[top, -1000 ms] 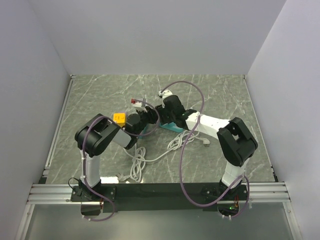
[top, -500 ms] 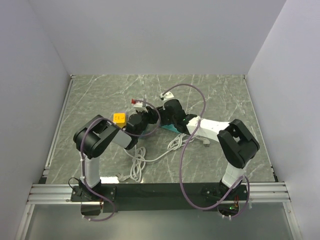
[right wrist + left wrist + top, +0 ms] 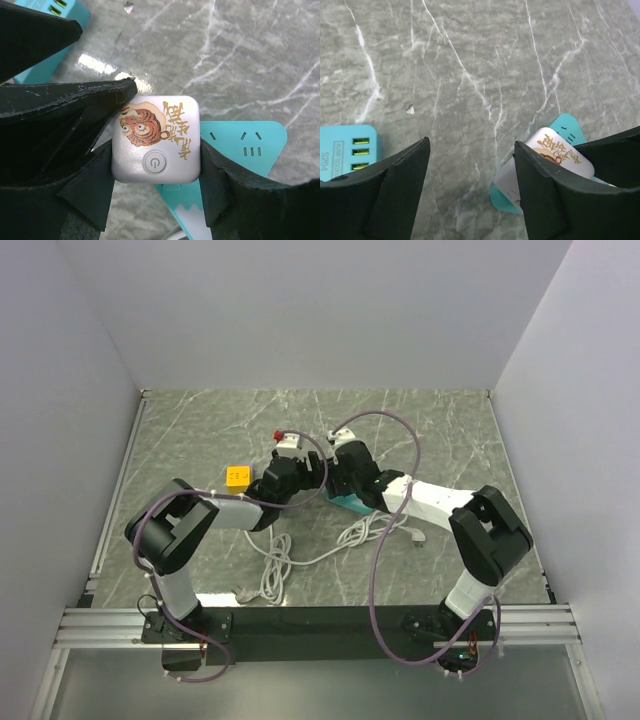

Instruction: Insert the plug

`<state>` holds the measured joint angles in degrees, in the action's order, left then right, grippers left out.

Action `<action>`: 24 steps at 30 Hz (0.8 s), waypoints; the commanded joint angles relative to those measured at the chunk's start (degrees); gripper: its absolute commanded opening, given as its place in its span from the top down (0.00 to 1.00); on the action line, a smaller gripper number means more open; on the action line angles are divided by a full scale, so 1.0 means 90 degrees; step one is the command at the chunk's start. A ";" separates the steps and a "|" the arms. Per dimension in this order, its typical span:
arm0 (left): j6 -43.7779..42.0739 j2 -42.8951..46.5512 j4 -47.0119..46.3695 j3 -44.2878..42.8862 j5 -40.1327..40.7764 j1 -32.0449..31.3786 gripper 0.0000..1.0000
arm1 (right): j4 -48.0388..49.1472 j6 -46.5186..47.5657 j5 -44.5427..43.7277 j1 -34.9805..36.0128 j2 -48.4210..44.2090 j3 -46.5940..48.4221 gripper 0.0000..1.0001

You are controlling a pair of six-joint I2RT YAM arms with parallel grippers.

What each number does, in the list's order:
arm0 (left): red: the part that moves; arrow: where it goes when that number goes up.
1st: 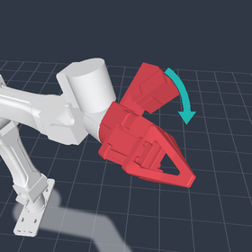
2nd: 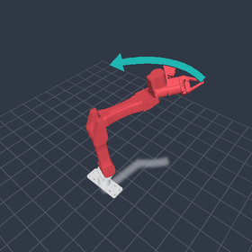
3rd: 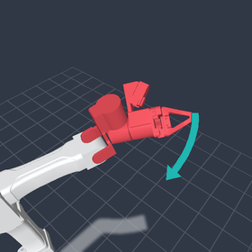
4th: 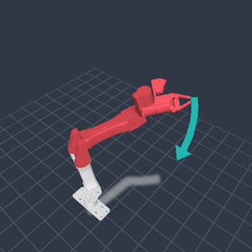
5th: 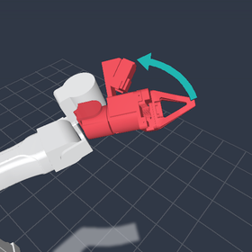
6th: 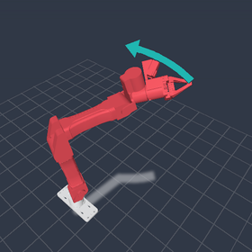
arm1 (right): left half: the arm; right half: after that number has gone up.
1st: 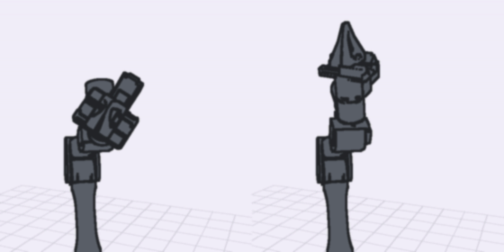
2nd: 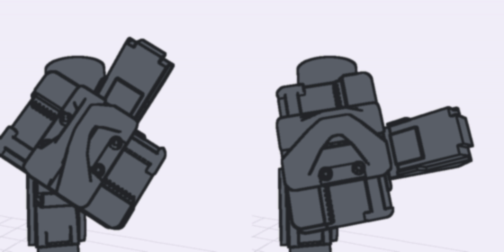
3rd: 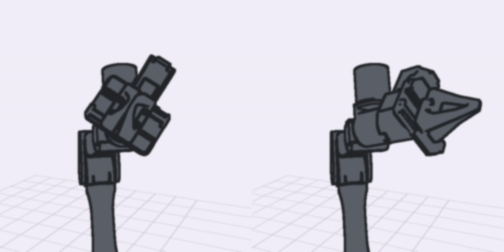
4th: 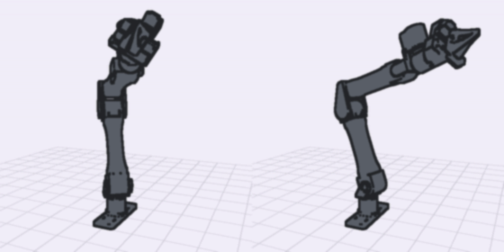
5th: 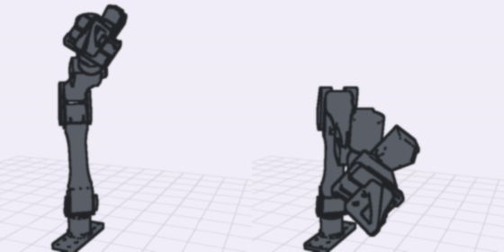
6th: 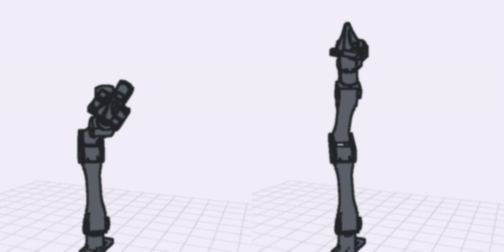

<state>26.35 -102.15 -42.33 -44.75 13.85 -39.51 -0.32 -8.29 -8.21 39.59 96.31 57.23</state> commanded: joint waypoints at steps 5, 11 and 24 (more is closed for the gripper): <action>0.0061 0.0314 0.1245 -0.0486 -0.0786 -0.0142 0.17 | -0.0414 -0.0124 0.1263 -0.0122 -0.0486 -0.0460 0.18; 0.0041 0.0578 0.1392 -0.0662 -0.0922 0.0190 0.08 | 0.0025 -0.0016 0.1430 -0.0278 -0.1081 -0.0695 0.09; 0.0022 0.1797 0.1606 -0.0614 -0.0661 0.0580 0.01 | 0.0094 0.0033 0.1263 -0.1087 -0.2194 -0.1066 0.07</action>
<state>26.63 -90.96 -27.81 -48.80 6.11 -35.09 -0.75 -8.43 3.86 31.97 80.53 48.93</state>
